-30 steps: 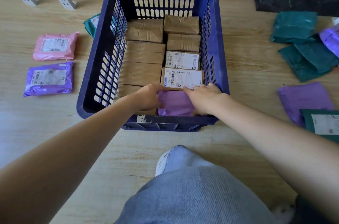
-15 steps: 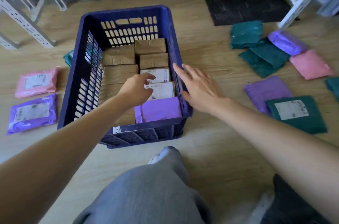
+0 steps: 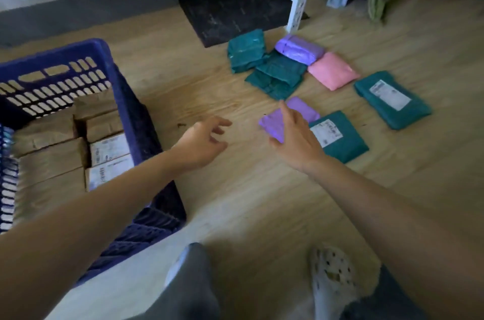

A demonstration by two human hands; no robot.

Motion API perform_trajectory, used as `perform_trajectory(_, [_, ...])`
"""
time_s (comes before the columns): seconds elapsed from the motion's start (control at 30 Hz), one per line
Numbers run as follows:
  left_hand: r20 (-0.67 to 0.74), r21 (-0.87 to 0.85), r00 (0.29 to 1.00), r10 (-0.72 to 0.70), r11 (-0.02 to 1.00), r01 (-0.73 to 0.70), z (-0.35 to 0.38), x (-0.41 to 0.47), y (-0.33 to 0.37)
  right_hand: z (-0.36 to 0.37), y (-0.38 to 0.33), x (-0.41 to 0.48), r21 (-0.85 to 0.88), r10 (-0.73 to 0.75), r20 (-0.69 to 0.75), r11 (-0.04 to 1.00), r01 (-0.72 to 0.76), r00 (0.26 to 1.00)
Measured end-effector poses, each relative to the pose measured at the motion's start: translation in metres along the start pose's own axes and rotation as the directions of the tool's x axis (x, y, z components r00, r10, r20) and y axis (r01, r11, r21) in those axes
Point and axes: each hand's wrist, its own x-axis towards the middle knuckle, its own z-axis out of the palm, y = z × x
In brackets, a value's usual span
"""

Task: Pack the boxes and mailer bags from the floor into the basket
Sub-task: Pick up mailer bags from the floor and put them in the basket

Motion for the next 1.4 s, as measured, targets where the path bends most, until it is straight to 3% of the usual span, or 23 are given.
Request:
perform_trajectory(0.2, [0.135,-0.116,0.988,-0.070,0.990,0.086,0.082,0.064,0.028,-0.012,0.102,0.019,0.067,0.231,-0.013,0.971,-0.230,0.973])
perform_trajectory(0.37, [0.249,-0.160,0.957,-0.153,0.968,0.196,0.142,0.113,0.042,-0.021,0.178,0.047,0.079,0.328,0.040,0.941,-0.331,0.944])
perform_trajectory(0.53, [0.361,-0.095,0.895,-0.262,0.944,0.315,0.197,0.161,0.041,-0.009,0.243,0.085,0.085,0.397,0.176,0.906,-0.415,0.901])
perform_trajectory(0.7, [0.403,-0.179,0.806,-0.433,0.827,0.534,0.236,0.192,0.036,0.009,0.293,0.110,0.221,0.473,0.166,0.838,-0.500,0.866])
perform_trajectory(0.8, [0.460,-0.232,0.757,-0.464,0.760,0.607,0.249,0.201,0.033,0.012,0.306,0.116,0.265,0.529,0.203,0.780,-0.567,0.824])
perform_trajectory(0.97, [0.486,-0.380,0.756,-0.438,0.673,0.634,0.260,0.205,0.031,0.013,0.320,0.115,0.346,0.557,0.286,0.699,-0.626,0.780])
perform_trajectory(1.23, [0.398,-0.452,0.793,-0.461,0.654,0.607,0.250,0.189,0.045,0.001,0.311,0.091,0.381,0.636,0.365,0.565,-0.732,0.680])
perform_trajectory(1.4, [0.370,-0.467,0.825,-0.427,0.682,0.563,0.219,0.163,0.065,-0.024,0.283,0.071,0.430,0.622,0.327,0.572,-0.699,0.711])
